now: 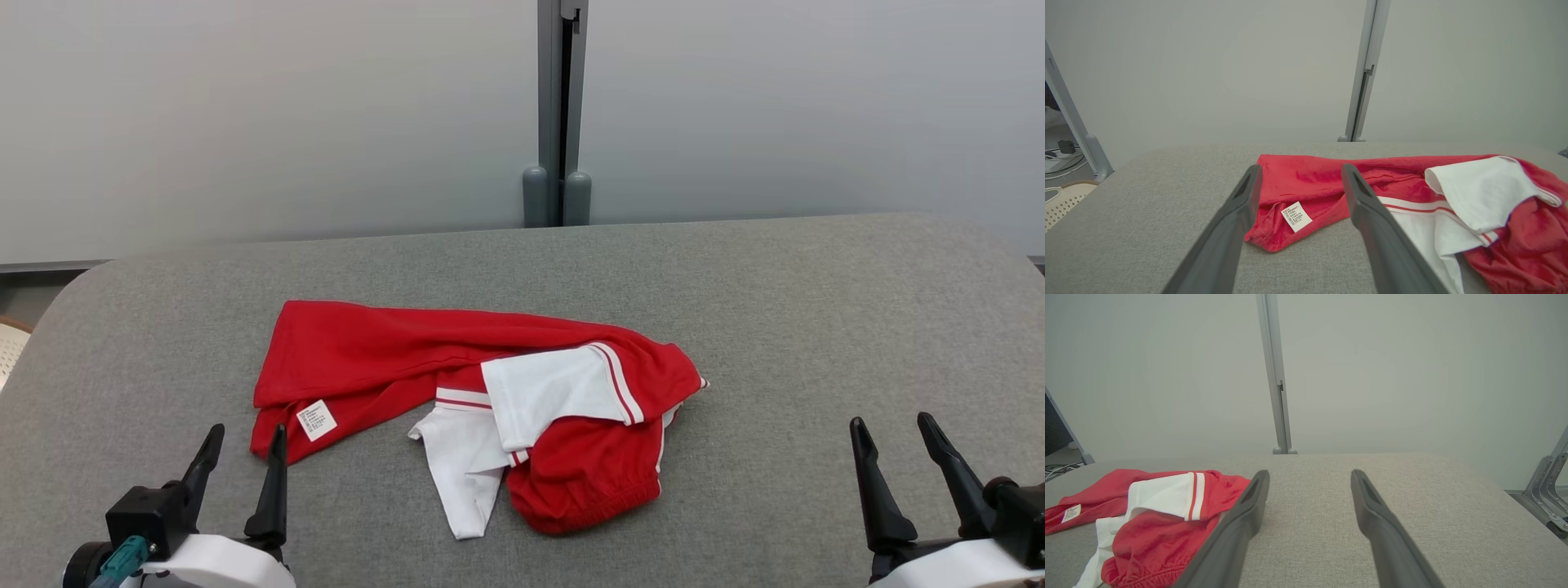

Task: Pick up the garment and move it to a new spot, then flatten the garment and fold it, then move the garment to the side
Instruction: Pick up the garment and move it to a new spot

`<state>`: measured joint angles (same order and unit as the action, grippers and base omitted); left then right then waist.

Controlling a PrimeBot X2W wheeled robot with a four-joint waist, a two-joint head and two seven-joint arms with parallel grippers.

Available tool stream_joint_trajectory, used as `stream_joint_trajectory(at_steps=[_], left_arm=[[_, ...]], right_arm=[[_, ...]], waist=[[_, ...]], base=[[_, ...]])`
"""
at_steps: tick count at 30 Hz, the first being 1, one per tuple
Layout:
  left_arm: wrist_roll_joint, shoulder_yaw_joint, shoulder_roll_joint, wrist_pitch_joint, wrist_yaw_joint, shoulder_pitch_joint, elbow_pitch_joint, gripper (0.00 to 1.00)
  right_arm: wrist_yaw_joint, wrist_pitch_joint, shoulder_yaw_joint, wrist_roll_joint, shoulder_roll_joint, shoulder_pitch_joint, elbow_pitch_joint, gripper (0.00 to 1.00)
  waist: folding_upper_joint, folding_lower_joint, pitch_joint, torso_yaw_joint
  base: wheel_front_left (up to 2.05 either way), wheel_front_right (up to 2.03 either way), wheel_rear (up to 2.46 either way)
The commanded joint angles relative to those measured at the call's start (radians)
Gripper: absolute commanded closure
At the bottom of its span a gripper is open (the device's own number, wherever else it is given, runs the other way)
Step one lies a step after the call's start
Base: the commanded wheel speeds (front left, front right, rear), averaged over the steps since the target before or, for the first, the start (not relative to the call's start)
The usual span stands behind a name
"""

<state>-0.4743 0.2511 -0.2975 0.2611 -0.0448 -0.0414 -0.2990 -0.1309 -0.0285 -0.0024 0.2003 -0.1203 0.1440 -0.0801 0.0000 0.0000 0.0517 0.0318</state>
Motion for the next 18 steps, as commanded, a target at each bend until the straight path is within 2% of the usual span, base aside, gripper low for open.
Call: stream_joint_trajectory(at_steps=[1, 11, 15, 18], left_arm=[[0.003, 0.002, 0.001, 0.002, 0.0, -0.01, -0.003, 0.0], [0.022, 0.034, 0.014, -0.011, 0.002, -0.065, -0.015, 0.0], [0.049, 0.086, 0.025, -0.055, 0.029, -0.158, -0.064, 0.0], [0.052, 0.12, 0.045, -0.097, 0.066, -0.243, -0.139, 0.0]], right_arm=[[0.0, 0.0, -0.004, 0.004, 0.001, -0.004, -0.003, 0.0], [0.0, 0.002, 0.003, 0.009, 0.005, -0.019, 0.001, 0.0], [0.0, -0.002, 0.011, 0.009, 0.004, -0.038, -0.005, 0.0], [0.0, -0.004, 0.025, 0.01, 0.002, -0.059, -0.008, 0.0]], waist=[[0.0, 0.0, -0.003, 0.002], [0.0, 0.0, -0.028, 0.007], [0.0, 0.0, -0.07, 0.005], [0.0, 0.0, -0.114, -0.007]], base=[[0.0, 0.0, 0.0], [0.0, 0.0, 0.0], [0.0, 0.0, 0.0], [0.0, 0.0, 0.0]])
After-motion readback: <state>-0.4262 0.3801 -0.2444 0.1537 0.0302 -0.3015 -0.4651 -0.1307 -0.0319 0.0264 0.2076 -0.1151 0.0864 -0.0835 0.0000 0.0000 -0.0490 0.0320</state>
